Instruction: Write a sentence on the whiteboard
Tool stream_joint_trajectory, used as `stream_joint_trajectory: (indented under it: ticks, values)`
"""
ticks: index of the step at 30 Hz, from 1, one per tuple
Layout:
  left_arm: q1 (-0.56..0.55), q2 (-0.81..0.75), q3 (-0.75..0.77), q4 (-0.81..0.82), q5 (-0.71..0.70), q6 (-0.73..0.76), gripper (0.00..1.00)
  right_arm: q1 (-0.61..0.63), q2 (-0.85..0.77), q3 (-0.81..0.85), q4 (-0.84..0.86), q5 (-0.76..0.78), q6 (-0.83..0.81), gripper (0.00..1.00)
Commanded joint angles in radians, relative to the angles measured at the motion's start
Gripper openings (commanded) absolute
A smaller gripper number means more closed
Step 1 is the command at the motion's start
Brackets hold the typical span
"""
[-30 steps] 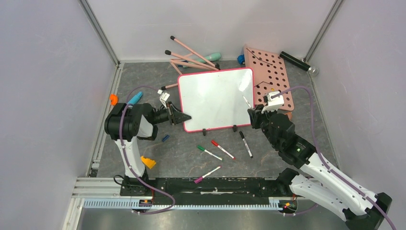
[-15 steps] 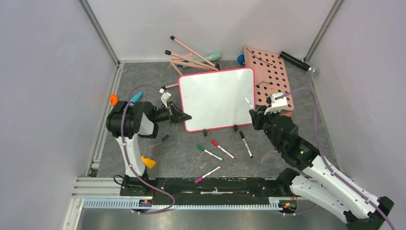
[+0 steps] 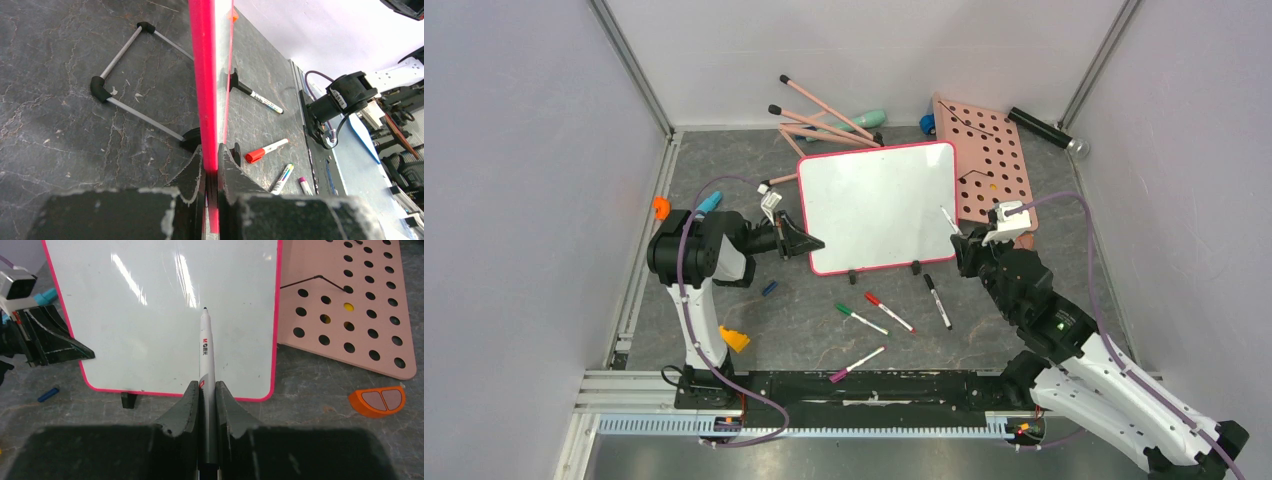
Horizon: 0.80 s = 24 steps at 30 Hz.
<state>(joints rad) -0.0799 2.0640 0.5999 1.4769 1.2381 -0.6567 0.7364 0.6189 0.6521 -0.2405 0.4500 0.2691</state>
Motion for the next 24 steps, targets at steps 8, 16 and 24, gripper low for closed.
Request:
stream_joint_trajectory:
  ticks: [8,16,24]
  values:
    - [0.0,0.059,0.046,0.08,-0.05,0.197,0.02,-0.002,-0.098,-0.183,0.1,-0.01,-0.125,0.0]
    - [-0.001,0.066,0.052,0.08,-0.045,0.195,0.02,-0.002,-0.12,-0.176,0.081,-0.079,-0.154,0.0]
    - [0.003,0.075,0.058,0.08,-0.064,0.174,0.02,-0.002,-0.091,-0.13,0.047,-0.082,-0.149,0.0]
